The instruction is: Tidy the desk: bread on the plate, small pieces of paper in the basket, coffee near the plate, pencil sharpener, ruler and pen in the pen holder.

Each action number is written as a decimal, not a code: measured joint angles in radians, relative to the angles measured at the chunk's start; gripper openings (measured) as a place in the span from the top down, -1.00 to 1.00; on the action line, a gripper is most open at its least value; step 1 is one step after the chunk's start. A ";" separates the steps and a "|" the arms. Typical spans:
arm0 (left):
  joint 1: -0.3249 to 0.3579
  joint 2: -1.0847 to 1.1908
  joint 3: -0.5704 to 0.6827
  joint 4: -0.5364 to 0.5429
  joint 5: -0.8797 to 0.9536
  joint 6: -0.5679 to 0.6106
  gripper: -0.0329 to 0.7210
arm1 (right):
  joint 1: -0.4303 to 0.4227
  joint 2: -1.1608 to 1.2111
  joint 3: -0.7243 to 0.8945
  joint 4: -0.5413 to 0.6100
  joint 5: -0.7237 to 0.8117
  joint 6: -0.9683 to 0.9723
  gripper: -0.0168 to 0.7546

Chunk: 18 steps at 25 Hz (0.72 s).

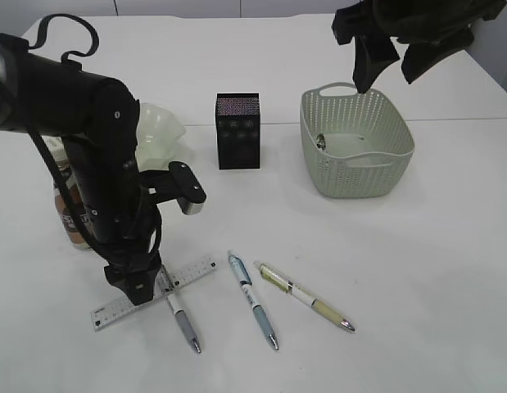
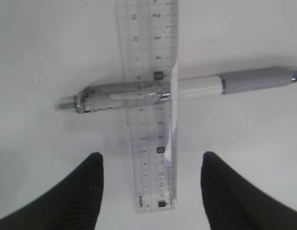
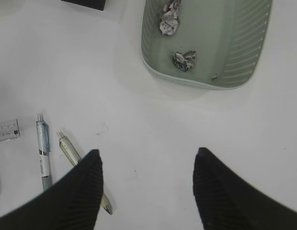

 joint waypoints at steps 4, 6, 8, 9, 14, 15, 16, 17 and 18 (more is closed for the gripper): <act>0.017 0.015 0.000 0.003 -0.013 0.000 -0.32 | 0.000 0.000 0.000 -0.002 0.000 0.000 -0.25; 0.019 0.027 0.000 0.003 -0.016 0.000 -0.32 | 0.000 0.000 0.000 -0.004 0.000 0.000 -0.25; 0.019 0.040 0.000 -0.008 -0.017 0.000 -0.32 | 0.000 0.000 0.000 -0.006 0.000 0.000 -0.25; 0.019 0.048 0.000 -0.011 -0.017 0.000 -0.32 | 0.000 0.000 0.000 -0.006 0.000 0.000 -0.25; 0.019 0.065 0.000 -0.023 -0.024 0.002 -0.32 | 0.000 0.000 0.000 -0.006 0.000 0.000 -0.25; 0.019 0.065 0.000 -0.023 -0.028 0.002 -0.32 | 0.000 0.000 0.000 -0.006 0.000 0.000 -0.25; 0.019 0.065 0.000 -0.023 -0.033 0.002 -0.32 | 0.000 0.000 0.000 -0.006 0.000 0.000 -0.25; 0.019 0.065 0.000 -0.023 -0.039 0.002 -0.32 | 0.000 0.000 0.000 -0.006 0.000 0.000 -0.25; 0.019 0.065 0.000 -0.023 -0.044 0.002 -0.31 | 0.000 0.000 0.000 -0.006 0.000 0.000 -0.25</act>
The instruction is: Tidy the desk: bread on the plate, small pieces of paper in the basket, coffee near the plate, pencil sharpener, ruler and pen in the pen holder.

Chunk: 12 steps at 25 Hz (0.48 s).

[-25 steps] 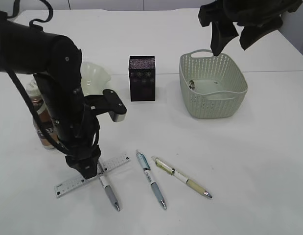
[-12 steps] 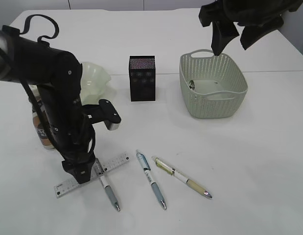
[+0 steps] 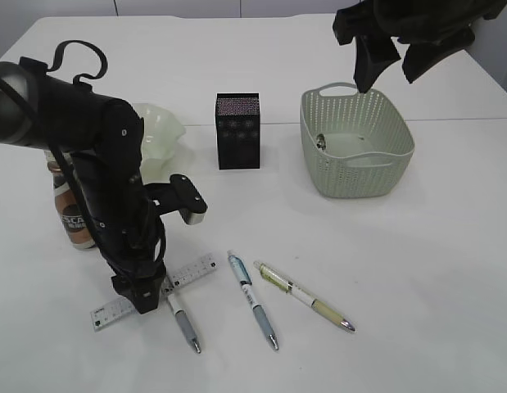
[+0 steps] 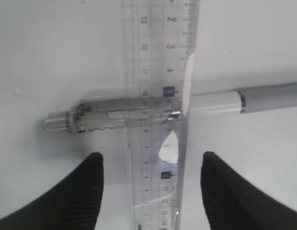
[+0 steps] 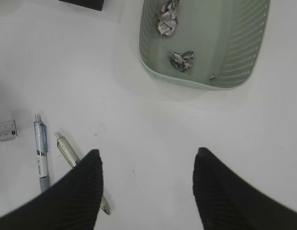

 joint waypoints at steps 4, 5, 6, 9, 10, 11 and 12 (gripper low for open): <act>0.000 0.000 0.000 -0.005 -0.017 0.000 -0.31 | 0.000 0.000 0.000 -0.001 0.000 0.002 -0.25; 0.000 0.000 0.000 -0.007 -0.021 0.000 -0.31 | 0.000 0.000 0.000 -0.001 0.000 0.002 -0.25; 0.000 0.000 0.000 -0.011 -0.026 0.000 -0.31 | 0.000 0.000 0.000 -0.001 0.000 0.002 -0.25; 0.000 0.002 0.000 -0.028 -0.036 0.000 -0.31 | 0.000 0.000 0.000 -0.001 0.000 0.002 -0.25; 0.000 0.002 0.000 -0.035 -0.040 0.000 -0.31 | 0.000 0.000 0.000 -0.003 0.000 0.002 -0.25; 0.000 0.002 0.000 -0.039 -0.044 0.000 -0.31 | 0.000 0.000 0.000 -0.005 0.000 0.002 -0.25; 0.000 0.002 0.000 -0.039 -0.046 0.000 -0.31 | 0.000 0.000 0.000 -0.007 0.000 0.002 -0.25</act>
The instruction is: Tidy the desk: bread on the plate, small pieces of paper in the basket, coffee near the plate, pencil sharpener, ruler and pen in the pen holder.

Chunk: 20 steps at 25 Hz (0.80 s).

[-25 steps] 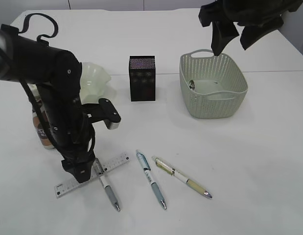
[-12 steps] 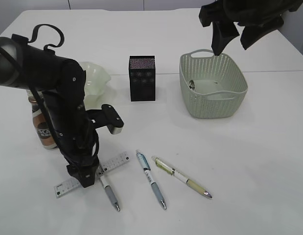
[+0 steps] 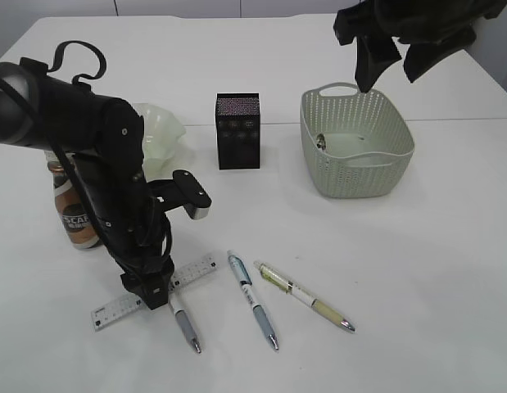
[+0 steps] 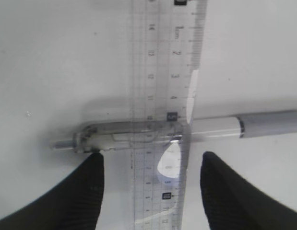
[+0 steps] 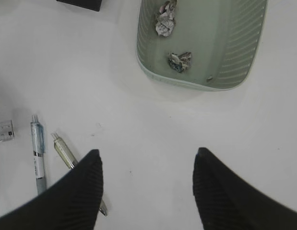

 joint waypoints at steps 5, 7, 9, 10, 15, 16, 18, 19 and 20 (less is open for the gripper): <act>0.000 0.000 0.000 -0.002 -0.004 0.000 -0.31 | 0.000 0.000 0.000 -0.012 0.000 0.000 -0.25; 0.000 0.004 0.000 -0.002 -0.004 0.000 -0.31 | 0.000 0.000 0.000 -0.018 0.000 0.000 -0.25; 0.000 0.014 -0.002 -0.004 -0.004 0.000 -0.31 | 0.000 0.000 0.000 -0.020 0.000 0.000 -0.25; 0.000 0.020 -0.002 -0.006 -0.004 0.000 -0.31 | 0.000 0.000 0.000 -0.023 0.000 0.000 -0.25; 0.000 0.024 -0.004 -0.010 -0.004 0.000 -0.28 | 0.000 0.000 0.000 -0.028 0.000 0.000 -0.25; 0.000 0.026 -0.006 -0.010 -0.004 0.000 -0.27 | 0.000 0.000 0.000 -0.028 0.000 0.000 -0.25; 0.000 0.028 -0.011 -0.010 -0.004 0.000 -0.24 | 0.000 0.000 0.000 -0.028 0.000 0.000 -0.25; 0.000 0.030 -0.012 -0.010 -0.004 0.000 -0.22 | 0.000 0.000 0.000 -0.032 0.000 0.000 -0.25; 0.000 0.030 -0.012 -0.010 -0.004 0.000 -0.19 | 0.000 0.000 0.000 -0.033 0.000 0.000 -0.25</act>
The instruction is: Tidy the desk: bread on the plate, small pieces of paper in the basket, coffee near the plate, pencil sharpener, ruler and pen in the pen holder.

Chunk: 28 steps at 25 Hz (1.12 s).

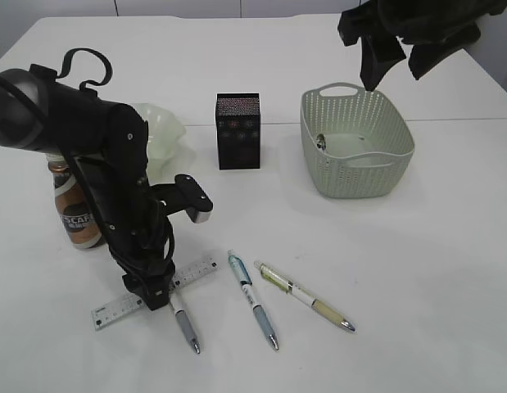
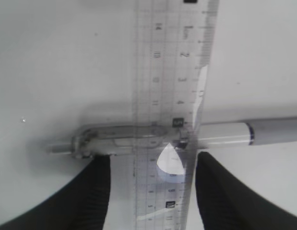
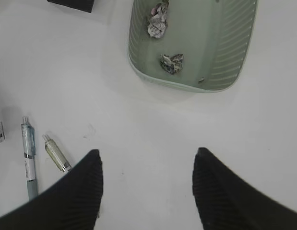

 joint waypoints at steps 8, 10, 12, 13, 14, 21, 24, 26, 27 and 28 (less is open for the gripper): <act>0.000 0.010 -0.008 0.007 0.002 0.000 0.21 | 0.000 0.000 0.000 -0.002 0.000 0.000 -0.25; 0.000 0.010 -0.010 0.007 0.002 0.000 0.24 | 0.000 0.000 0.000 -0.006 0.000 0.000 -0.25; 0.000 0.010 -0.010 0.007 0.003 0.000 0.26 | 0.000 0.000 0.000 -0.006 0.000 0.000 -0.25; 0.000 0.010 -0.010 0.007 0.003 0.000 0.27 | 0.000 0.000 0.000 -0.006 0.000 0.000 -0.25; 0.000 0.010 -0.010 0.007 0.003 0.000 0.29 | 0.000 0.000 0.000 -0.006 0.000 0.000 -0.25; 0.000 0.021 -0.041 0.001 0.045 0.000 0.30 | 0.000 0.000 0.000 -0.010 0.000 0.000 -0.25; 0.000 0.032 -0.070 -0.003 0.079 -0.012 0.30 | 0.000 0.000 0.000 -0.011 0.000 0.000 -0.25; 0.000 0.035 -0.090 -0.006 0.100 -0.030 0.30 | 0.000 0.000 0.000 -0.011 0.000 0.000 -0.25; 0.000 0.034 -0.099 -0.005 0.113 -0.036 0.30 | 0.000 0.000 0.000 -0.011 0.000 0.000 -0.25; 0.000 0.034 -0.110 -0.005 0.129 -0.041 0.30 | 0.000 0.000 0.000 -0.011 0.000 0.000 -0.25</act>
